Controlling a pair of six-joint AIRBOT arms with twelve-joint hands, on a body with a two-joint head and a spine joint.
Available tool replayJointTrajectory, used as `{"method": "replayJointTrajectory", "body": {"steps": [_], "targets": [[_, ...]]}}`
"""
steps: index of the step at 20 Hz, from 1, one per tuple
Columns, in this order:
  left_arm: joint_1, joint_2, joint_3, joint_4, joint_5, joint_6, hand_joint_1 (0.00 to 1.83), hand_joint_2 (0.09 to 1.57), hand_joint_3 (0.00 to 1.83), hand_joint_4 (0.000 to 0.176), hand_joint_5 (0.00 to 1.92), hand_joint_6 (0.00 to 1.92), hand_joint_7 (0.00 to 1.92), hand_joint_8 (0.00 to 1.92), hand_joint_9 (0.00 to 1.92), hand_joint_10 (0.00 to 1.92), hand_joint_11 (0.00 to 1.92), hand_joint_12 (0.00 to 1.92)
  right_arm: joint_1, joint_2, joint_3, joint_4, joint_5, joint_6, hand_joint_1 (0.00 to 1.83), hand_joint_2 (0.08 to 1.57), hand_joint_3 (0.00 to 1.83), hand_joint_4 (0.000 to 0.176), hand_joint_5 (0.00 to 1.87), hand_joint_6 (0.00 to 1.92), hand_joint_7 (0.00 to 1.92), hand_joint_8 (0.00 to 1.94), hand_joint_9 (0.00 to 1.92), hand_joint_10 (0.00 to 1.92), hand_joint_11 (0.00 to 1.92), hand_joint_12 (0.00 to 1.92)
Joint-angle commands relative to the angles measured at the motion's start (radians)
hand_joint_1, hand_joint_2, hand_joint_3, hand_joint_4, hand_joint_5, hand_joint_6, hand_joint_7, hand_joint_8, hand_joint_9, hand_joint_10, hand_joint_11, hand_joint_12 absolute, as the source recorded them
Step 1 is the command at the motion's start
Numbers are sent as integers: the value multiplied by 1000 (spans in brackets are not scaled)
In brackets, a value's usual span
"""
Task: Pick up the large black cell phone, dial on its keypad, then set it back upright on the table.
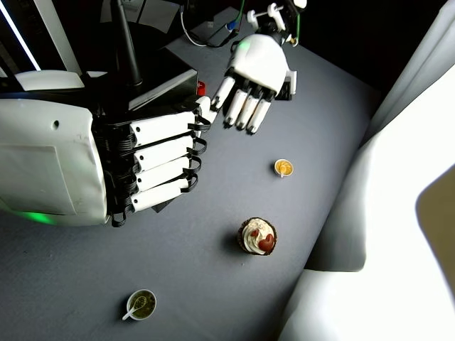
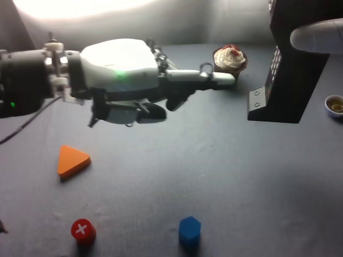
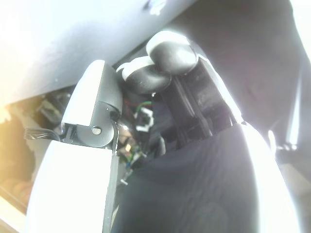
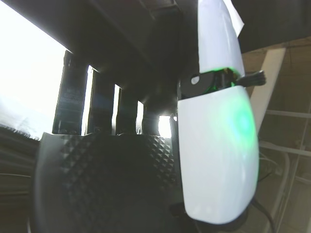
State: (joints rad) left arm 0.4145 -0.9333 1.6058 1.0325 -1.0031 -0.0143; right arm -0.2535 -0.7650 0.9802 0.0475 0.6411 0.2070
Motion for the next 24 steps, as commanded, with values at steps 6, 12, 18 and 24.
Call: {"method": "replayJointTrajectory", "body": {"steps": [6,12,18,24], "targets": [[-56,-54,-6,-90,-25,31,1293,1299,0,98,0,0,636,1613,830,1921,694,1921,15,14,5,20,147,20,1367,1152,0,0,936,881,858,1208,840,1395,798,1397],[-112,-98,-21,-83,-7,23,1310,1276,0,124,30,5,677,1541,851,1921,751,1921,15,14,6,19,148,17,1363,1161,0,0,891,945,837,1249,847,1380,819,1351],[-110,-45,-55,-47,-2,7,1300,1290,0,114,0,0,653,1587,787,1921,610,1921,15,14,6,19,148,16,1358,1170,0,0,935,938,781,1305,801,1396,779,1313],[-80,48,-51,-48,-10,-7,1292,1297,18,141,0,0,623,1630,770,1921,627,1921,15,14,5,19,148,16,1359,1169,0,0,935,919,813,1310,776,1406,775,1370]]}}
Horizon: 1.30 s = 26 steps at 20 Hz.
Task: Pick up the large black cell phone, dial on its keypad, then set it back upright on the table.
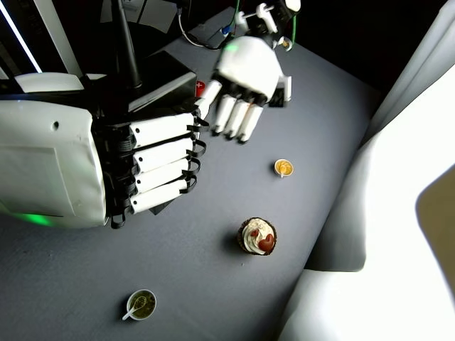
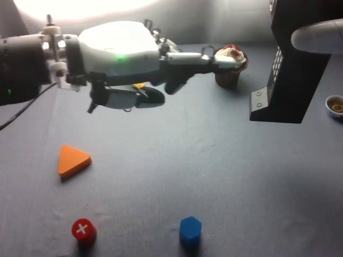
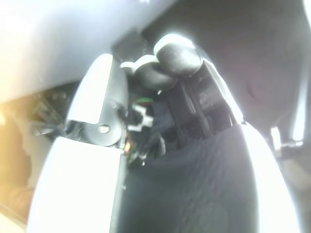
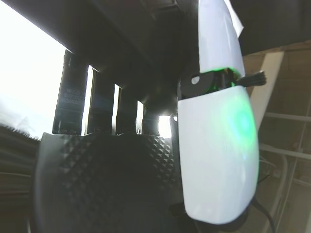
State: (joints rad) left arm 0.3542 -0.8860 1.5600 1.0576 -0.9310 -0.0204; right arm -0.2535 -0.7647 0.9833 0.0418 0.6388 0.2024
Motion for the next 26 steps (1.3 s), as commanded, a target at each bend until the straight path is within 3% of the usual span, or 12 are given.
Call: {"method": "replayJointTrajectory", "body": {"steps": [1,2,5,7,9,10,16,17,22,24,25,26], "targets": [[-19,3,-6,-73,-82,-2,1292,1298,18,145,0,0,622,1628,768,1921,619,1921,15,14,2,25,151,21,1362,1161,0,0,939,909,827,1290,802,1377,787,1360],[-18,5,-6,-73,-79,-2,1293,1298,18,146,0,0,620,1630,738,1921,591,1921,15,14,2,25,151,21,1459,1143,0,0,954,842,839,1200,830,1251,793,1580],[-19,-7,-6,-85,-61,9,1439,1303,37,152,7,3,571,1577,521,1921,606,1921,15,14,1,25,151,21,1481,1146,0,0,924,899,825,1210,810,1226,776,1659],[-19,-30,-6,-101,-47,17,1444,1300,45,136,0,0,567,1568,521,1921,644,1921,15,14,1,25,151,21,1387,1150,2,0,958,891,825,1251,817,1319,745,1464],[-20,-59,-6,-115,-44,22,1306,1282,32,134,0,0,635,1602,765,1921,678,1921,15,14,0,25,152,21,1367,1152,0,0,932,914,865,1240,818,1351,769,1409],[-24,-74,-6,-119,-43,26,1424,1161,316,130,0,0,591,1609,596,1921,664,1921,15,14,0,25,153,21,1364,1150,0,0,953,950,841,1223,826,1328,762,1405],[-62,-130,-19,-107,-34,22,1448,1172,304,128,0,0,588,1577,518,1921,476,1921,14,15,-2,25,156,21,1358,1172,1,0,937,915,788,1296,785,1444,758,1428],[-62,-124,-29,-107,-30,18,1447,1186,281,127,0,0,582,1584,513,1921,452,1921,13,16,-3,25,157,21,1476,1148,0,0,946,889,816,1214,828,1212,733,1677],[-32,-21,-47,-106,-75,-43,1451,1130,382,127,0,0,595,1586,533,1921,503,1921,-18,11,-3,26,199,21,1478,1157,1,0,923,916,821,1240,780,1242,718,1709],[-10,21,-47,-107,-143,-109,1450,1134,390,135,0,0,580,1620,524,1921,507,1921,-32,8,-3,40,210,21,1480,1151,0,0,940,910,839,1210,776,1226,742,1675],[4,40,-46,-110,-185,-163,1449,1136,386,146,0,0,587,1622,516,1921,467,1921,-41,5,-3,50,218,21,1371,1144,0,0,973,890,875,1189,811,1345,770,1357],[21,56,-47,-123,-225,-210,1449,1136,386,146,0,0,587,1622,516,1921,467,1921,-51,1,-1,54,232,21,1371,1144,0,0,973,890,875,1189,811,1345,770,1357]]}}
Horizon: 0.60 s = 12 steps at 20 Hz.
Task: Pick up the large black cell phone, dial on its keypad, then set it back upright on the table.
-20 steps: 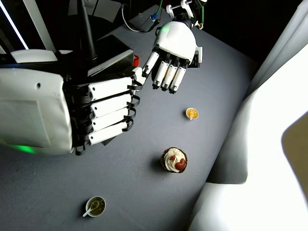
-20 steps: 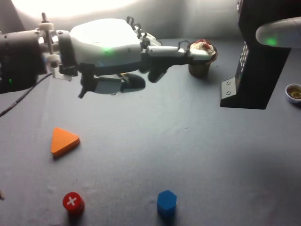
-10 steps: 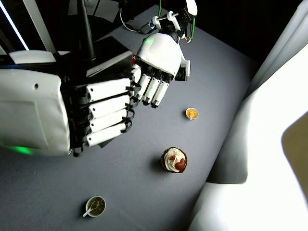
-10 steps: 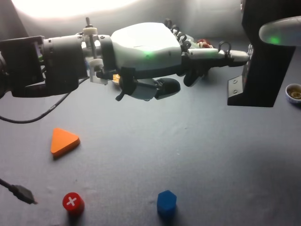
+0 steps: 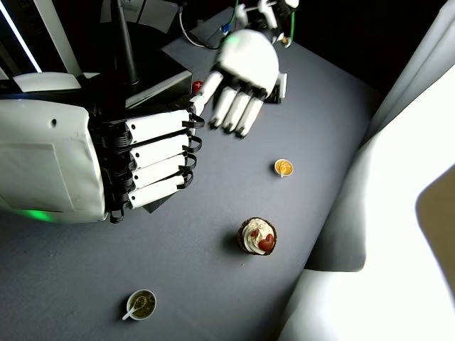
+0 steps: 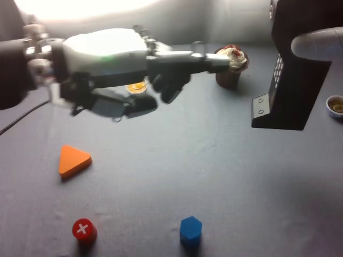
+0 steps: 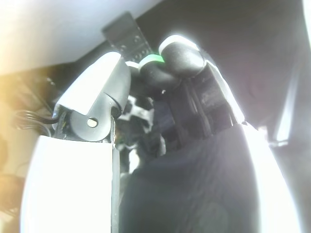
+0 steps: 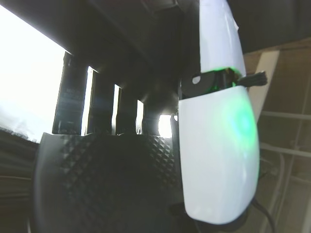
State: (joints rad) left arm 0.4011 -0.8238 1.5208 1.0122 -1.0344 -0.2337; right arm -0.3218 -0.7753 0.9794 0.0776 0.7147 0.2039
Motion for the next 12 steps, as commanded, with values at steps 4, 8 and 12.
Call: {"method": "replayJointTrajectory", "body": {"steps": [4,8,12], "targets": [[4,54,-46,-162,-177,-165,1452,1127,388,143,0,0,599,1593,530,1921,494,1921,-62,-1,14,46,231,20,1367,1145,0,0,950,921,874,1181,829,1349,775,1336],[3,65,-75,-144,-223,-377,1280,1194,295,120,0,0,591,1709,794,1921,584,1921,-127,-12,30,68,273,20,1371,1148,0,0,905,864,894,1164,860,1406,833,1426],[3,67,-87,-147,-233,-431,1287,1204,239,122,7,0,612,1663,809,1921,632,1921,-180,-22,58,99,315,20,1373,1138,1,0,932,837,903,1144,876,1374,848,1382]]}}
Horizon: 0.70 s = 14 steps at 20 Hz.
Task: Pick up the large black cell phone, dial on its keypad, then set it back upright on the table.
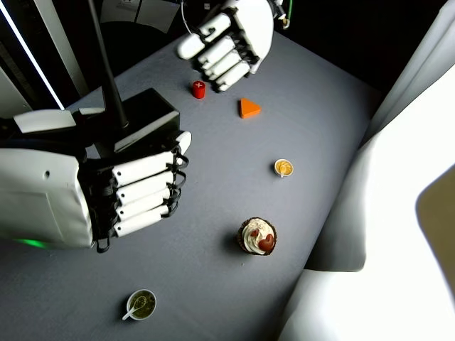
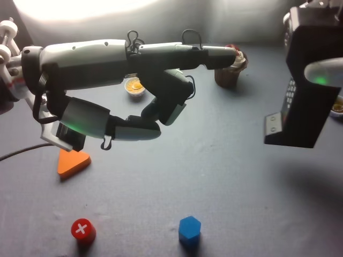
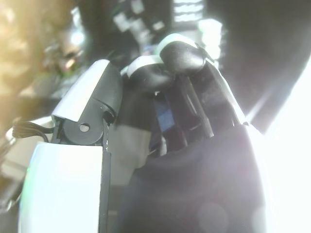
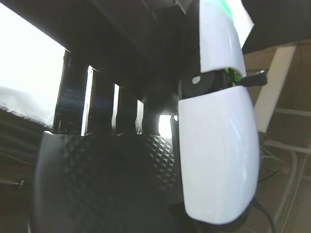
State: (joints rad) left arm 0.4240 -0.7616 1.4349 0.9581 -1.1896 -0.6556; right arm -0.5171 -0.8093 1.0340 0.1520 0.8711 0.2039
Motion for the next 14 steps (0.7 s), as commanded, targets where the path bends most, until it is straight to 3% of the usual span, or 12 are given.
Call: {"method": "replayJointTrajectory", "body": {"steps": [1,3,4,5,7,8,10,11,13,14], "targets": [[-19,5,3,-95,-78,-14,1300,1214,136,105,52,5,666,1566,827,1921,647,1921,7,8,10,26,166,20,1370,1148,0,0,936,817,875,1199,851,1406,831,1411],[-17,5,12,-103,-80,-19,1316,1193,112,100,104,12,715,1491,863,1921,716,1921,-8,-1,24,27,178,20,1369,1148,0,0,950,813,869,1203,837,1416,792,1430],[-14,6,16,-103,-79,-22,1323,1195,99,59,143,14,719,1489,915,1921,839,1921,-16,-4,29,31,185,20,1370,1142,0,0,953,855,867,1164,861,1382,799,1372],[-7,11,18,-108,-79,-25,1328,1186,89,54,187,15,739,1457,937,1921,857,1921,-23,-7,34,37,189,20,1372,1136,0,0,953,856,890,1138,873,1359,805,1362],[14,21,15,-154,-81,-27,1308,1232,28,25,237,5,712,1464,829,1921,770,1921,-39,-14,43,46,201,20,1373,1128,1,0,968,863,900,1117,893,1311,828,1305],[24,26,13,-172,-84,-29,1285,1272,24,0,301,16,659,1537,784,1921,747,1921,-47,-18,49,49,208,20,1371,1133,1,0,955,883,878,1147,897,1311,845,1283],[39,32,10,-221,-97,-32,1241,1319,16,0,362,14,595,1633,683,1921,698,1921,-60,-25,59,52,218,20,1366,1152,1,0,904,934,850,1191,872,1376,833,1322],[47,34,13,-252,-105,-31,856,1301,7,0,411,23,507,1607,630,1921,647,1921,-67,-29,63,52,225,20,1366,1154,1,0,915,913,831,1209,867,1396,836,1332],[53,39,20,-294,-80,-46,606,1295,2,0,521,19,571,1398,599,1833,530,1921,-85,-38,71,53,244,20,1357,1182,0,0,894,920,765,1316,810,1490,794,1430],[52,39,23,-292,-72,-46,400,1338,5,0,579,15,628,1155,605,1681,485,1905,-90,-44,75,53,249,20,1354,1190,1,0,895,900,735,1369,795,1511,803,1429]]}}
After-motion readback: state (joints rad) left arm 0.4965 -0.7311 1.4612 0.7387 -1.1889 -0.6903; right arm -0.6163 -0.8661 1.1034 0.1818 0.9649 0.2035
